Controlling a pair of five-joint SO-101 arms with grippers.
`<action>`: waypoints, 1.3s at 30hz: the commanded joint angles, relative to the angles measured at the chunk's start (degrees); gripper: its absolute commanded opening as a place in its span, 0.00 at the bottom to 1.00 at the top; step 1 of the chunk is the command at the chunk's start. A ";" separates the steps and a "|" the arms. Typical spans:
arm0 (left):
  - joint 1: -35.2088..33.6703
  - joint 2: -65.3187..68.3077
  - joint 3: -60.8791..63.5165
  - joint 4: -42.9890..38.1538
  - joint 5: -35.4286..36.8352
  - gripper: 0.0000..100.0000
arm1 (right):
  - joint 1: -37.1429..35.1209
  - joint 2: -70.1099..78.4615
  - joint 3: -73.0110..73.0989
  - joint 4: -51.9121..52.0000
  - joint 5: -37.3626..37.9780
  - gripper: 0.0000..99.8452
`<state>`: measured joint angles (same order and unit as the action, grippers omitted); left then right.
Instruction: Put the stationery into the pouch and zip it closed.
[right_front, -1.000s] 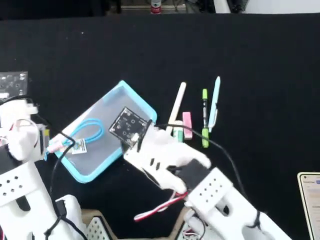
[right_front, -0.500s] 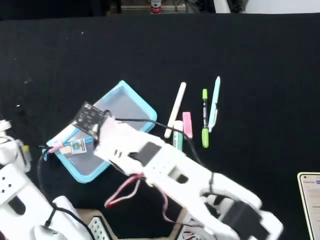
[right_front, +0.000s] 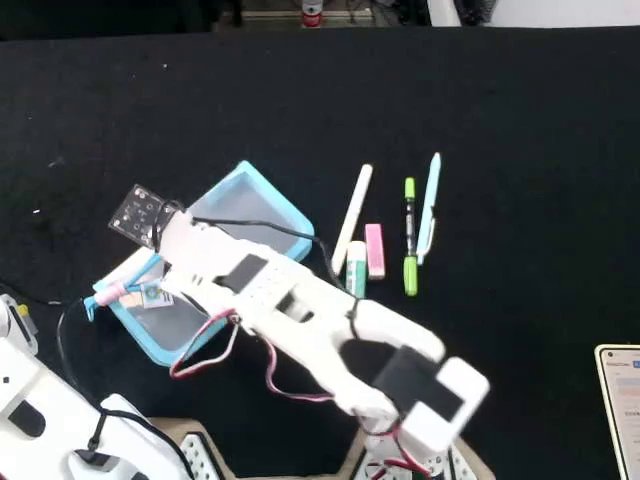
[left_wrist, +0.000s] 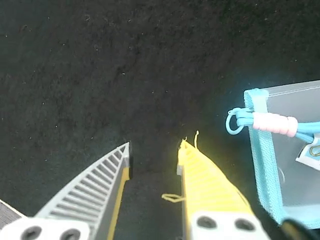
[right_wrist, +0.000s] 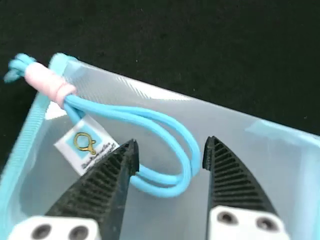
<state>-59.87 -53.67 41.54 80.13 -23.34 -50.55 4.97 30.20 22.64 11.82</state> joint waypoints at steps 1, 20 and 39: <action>-0.31 -0.35 -0.57 -0.53 -1.14 0.16 | 0.97 4.62 -5.76 -1.05 2.02 0.21; 3.38 -0.35 -0.57 0.44 -0.88 0.16 | 21.36 -38.37 21.41 18.37 9.93 0.01; 36.00 -0.26 0.57 6.15 1.49 0.16 | 32.53 -68.18 38.37 37.36 16.70 0.21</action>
<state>-25.76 -53.67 41.54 85.93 -23.87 -18.46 -61.85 69.49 54.64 27.91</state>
